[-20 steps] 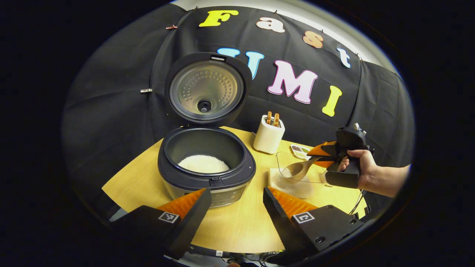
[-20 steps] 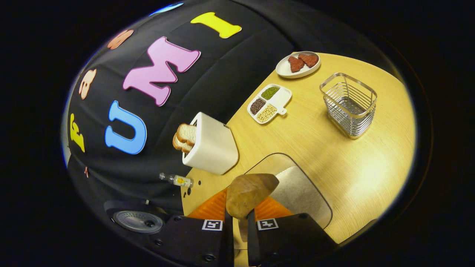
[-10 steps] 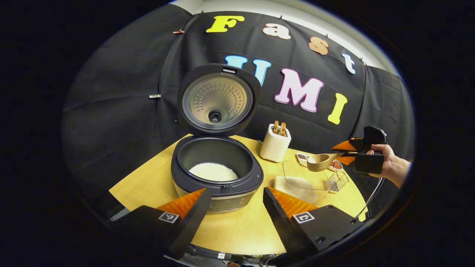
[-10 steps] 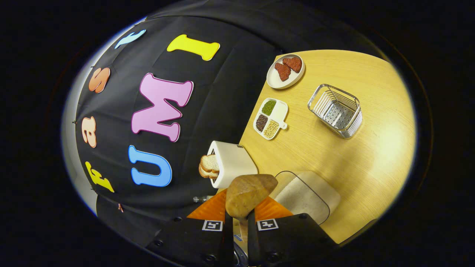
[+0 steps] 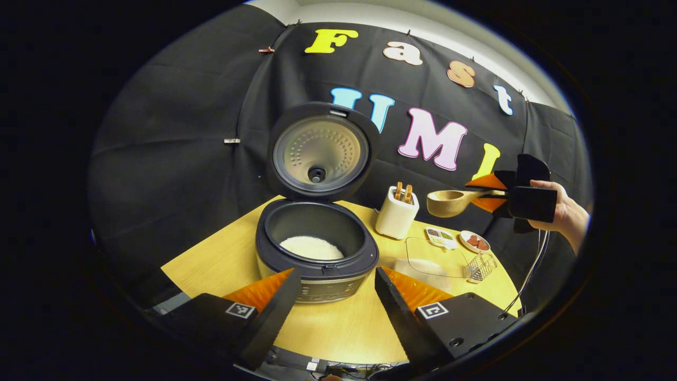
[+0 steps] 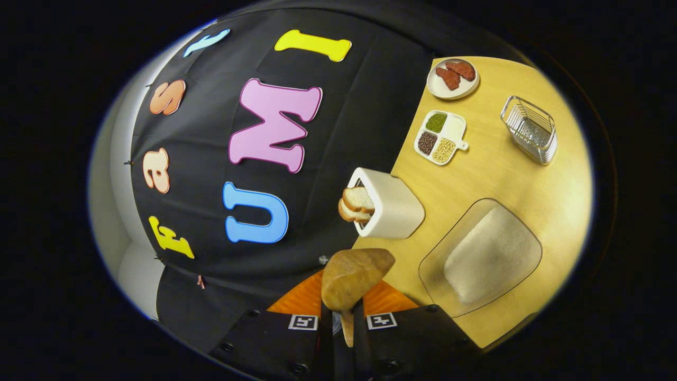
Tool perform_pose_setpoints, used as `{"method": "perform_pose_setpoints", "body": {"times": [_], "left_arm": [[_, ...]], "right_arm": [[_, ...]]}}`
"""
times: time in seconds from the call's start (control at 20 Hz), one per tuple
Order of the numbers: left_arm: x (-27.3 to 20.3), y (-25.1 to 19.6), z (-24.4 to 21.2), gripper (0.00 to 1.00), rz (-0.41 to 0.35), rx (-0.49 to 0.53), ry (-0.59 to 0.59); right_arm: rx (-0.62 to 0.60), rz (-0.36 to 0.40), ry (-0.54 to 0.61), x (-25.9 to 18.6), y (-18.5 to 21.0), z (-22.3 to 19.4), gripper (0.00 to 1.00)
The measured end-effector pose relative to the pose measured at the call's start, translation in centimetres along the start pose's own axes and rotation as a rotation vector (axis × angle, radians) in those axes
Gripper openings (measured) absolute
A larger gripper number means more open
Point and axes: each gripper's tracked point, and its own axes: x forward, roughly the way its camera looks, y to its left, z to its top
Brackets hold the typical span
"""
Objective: Close the left gripper, press the button to open the rice cooker; take a wooden spoon from the chopstick holder with the right hand, scoop a spoonful of rice and pour it into the rice cooker, then put the wooden spoon back into the chopstick holder.
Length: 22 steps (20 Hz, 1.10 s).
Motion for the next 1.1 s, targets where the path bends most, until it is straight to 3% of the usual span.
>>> {"method": "perform_pose_setpoints", "body": {"times": [0.35, 0.6, 0.9, 1.1], "left_arm": [[-1.9, 3.3, -0.6, 0.95, 0.077, -0.029, 0.0], [-2.2, 4.6, -0.9, 0.95, 0.113, -0.087, 0.008], [-1.6, 5.8, -1.2, 0.95, 0.121, -0.032, 0.032], [-1.1, 5.8, -1.4, 0.95, 0.108, -0.049, 0.041]], "right_arm": [[-0.109, 0.036, 0.124, 3.0, 2.9, -8.2, 0.19], [-0.386, 0.089, 0.138, 5.1, 4.7, -12.7, 0.18], [-0.824, 0.211, 0.133, 6.1, 7.7, -18.0, 0.18], [-0.97, 0.264, 0.141, 6.3, 7.6, -20.5, 0.19]]}}
